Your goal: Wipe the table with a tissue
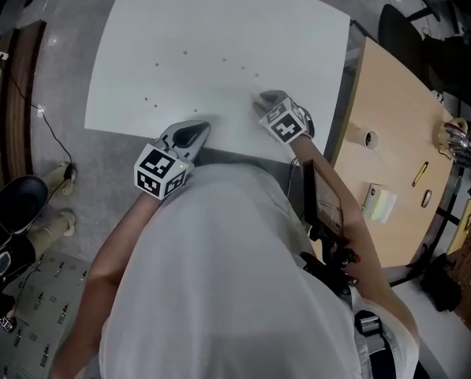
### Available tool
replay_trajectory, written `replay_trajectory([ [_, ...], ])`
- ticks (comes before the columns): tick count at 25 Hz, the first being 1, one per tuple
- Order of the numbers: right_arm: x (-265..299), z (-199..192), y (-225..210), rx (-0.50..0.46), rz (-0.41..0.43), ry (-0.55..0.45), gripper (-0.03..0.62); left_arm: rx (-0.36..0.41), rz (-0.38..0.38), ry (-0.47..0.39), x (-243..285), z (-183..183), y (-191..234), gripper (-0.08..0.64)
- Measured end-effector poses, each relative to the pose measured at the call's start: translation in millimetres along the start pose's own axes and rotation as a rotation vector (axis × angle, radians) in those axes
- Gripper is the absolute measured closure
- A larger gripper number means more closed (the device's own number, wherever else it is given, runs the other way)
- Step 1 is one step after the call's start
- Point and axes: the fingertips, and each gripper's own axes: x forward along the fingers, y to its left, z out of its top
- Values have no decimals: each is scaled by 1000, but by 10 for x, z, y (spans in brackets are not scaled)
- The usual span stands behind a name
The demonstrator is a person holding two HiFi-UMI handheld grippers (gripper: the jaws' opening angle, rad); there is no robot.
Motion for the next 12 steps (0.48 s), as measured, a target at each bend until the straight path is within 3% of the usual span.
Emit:
replay_trajectory([
  [9, 20, 44, 332, -4, 2, 9, 489, 39, -67, 1, -47, 148, 124, 555],
  [12, 25, 50, 404, 33, 27, 17, 489, 58, -106, 18, -90, 177, 209, 556],
])
